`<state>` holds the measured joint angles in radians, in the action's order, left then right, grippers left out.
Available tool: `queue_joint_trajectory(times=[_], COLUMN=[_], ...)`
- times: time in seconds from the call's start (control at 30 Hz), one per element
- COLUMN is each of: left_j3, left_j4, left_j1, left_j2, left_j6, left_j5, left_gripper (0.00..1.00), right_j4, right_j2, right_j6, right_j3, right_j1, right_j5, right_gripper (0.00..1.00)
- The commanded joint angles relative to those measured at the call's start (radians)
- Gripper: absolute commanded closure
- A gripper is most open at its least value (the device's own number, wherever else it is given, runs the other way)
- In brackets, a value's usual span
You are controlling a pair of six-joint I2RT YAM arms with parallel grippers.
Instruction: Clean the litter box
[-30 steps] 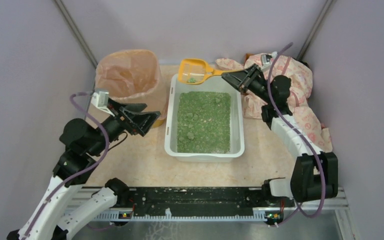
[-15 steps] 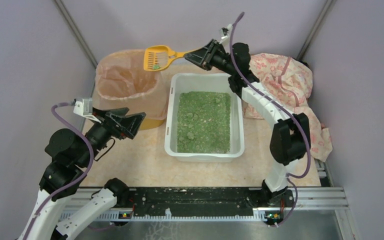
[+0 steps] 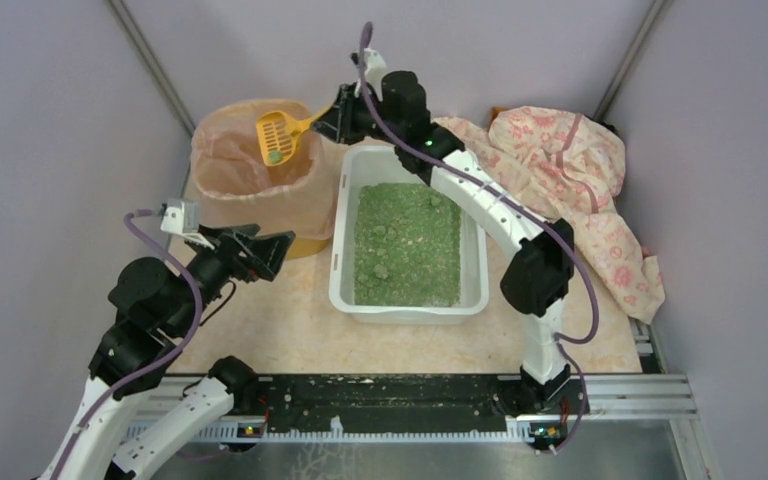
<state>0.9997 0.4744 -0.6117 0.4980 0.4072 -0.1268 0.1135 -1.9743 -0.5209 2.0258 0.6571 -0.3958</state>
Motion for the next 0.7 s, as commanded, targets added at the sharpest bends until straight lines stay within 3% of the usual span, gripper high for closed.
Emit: queue_joint_trajectory(times=[0.0,0.13,0.3,0.67], left_j3=[-0.038,-0.055,-0.081,-0.144], left_j4=[-0.016,-0.024,-0.046,-0.064], left_j1=[-0.004,-0.004,-0.004,-0.004], left_j2=[-0.013,-0.015,-0.007,-0.037], left_j6=[0.008,0.009,0.018,0.046], left_j5=[-0.003,-0.008,0.015,0.030], left_gripper=[0.01,0.01,0.01,0.01], right_j4=[0.096,0.074,0.018,-0.189], right_j2=[0.020,0.047,0.073,0.249], right_j6=[0.392,0.577,0.538,0.274], right_j3=[0.071,0.037,0.012,-0.107], right_j1=[0.128,0.224,0.228,0.101], right_j5=[0.218,0.411,0.400,0.161], right_gripper=[1.00,1.00,1.00,1.00])
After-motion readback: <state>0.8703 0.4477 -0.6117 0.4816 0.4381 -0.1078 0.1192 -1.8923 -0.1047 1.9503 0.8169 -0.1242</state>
